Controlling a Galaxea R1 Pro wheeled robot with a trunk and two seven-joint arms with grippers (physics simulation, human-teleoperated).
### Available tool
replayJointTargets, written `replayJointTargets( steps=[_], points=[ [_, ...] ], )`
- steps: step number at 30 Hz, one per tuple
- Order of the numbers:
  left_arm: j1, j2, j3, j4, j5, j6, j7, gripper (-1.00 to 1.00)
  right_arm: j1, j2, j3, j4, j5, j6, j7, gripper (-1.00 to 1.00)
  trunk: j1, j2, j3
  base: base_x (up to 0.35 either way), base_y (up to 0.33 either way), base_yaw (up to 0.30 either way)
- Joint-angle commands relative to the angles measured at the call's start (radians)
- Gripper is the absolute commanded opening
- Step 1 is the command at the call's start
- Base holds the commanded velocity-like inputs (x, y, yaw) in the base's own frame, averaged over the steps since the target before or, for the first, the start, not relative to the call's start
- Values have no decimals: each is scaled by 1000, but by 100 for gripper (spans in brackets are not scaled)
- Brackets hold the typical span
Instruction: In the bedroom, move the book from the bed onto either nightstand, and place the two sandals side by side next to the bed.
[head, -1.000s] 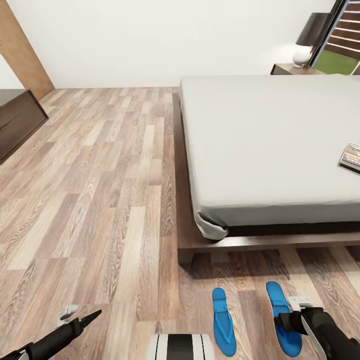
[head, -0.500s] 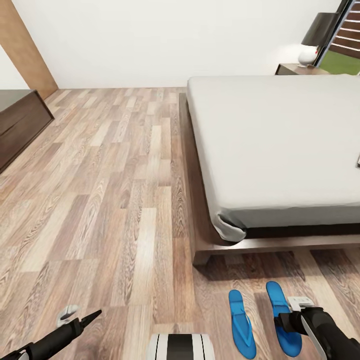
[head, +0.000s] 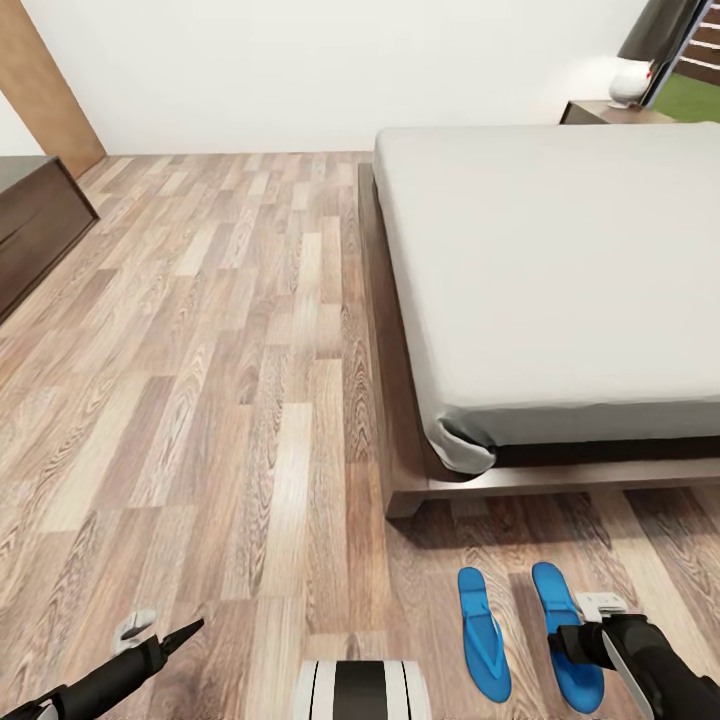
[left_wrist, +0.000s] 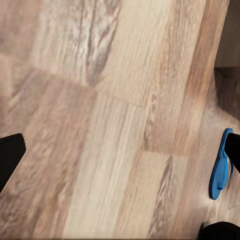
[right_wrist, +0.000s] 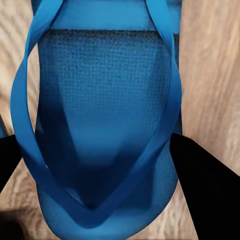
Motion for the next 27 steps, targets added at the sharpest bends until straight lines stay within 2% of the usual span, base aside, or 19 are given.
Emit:
replayJointTargets(
  steps=[1,12,15,19,23,27],
  points=[
    [0,0,2,0,5,11,-4,100,0,0,-3,-1,5,5,6,-100,0,-1,-5,0,0,0],
    [0,-1,2,0,5,10,-4,100,0,0,-3,-5,4,5,7,-100,5,-3,-47,0,0,0],
    [0,-1,2,0,5,9,-5,100,0,0,-3,-9,4,-4,7,-100,5,-3,-47,0,0,0],
    [0,-1,2,0,5,9,-6,100,0,3,1,-2,5,-168,6,-100,5,-3,-47,0,0,0],
    [0,-1,2,0,5,9,-6,100,0,3,1,0,1,-217,7,-100,5,-3,-47,0,0,0],
    [0,-2,2,0,5,9,-5,100,0,3,-1,0,0,-224,7,-100,5,-3,-47,0,0,0]
  ],
)
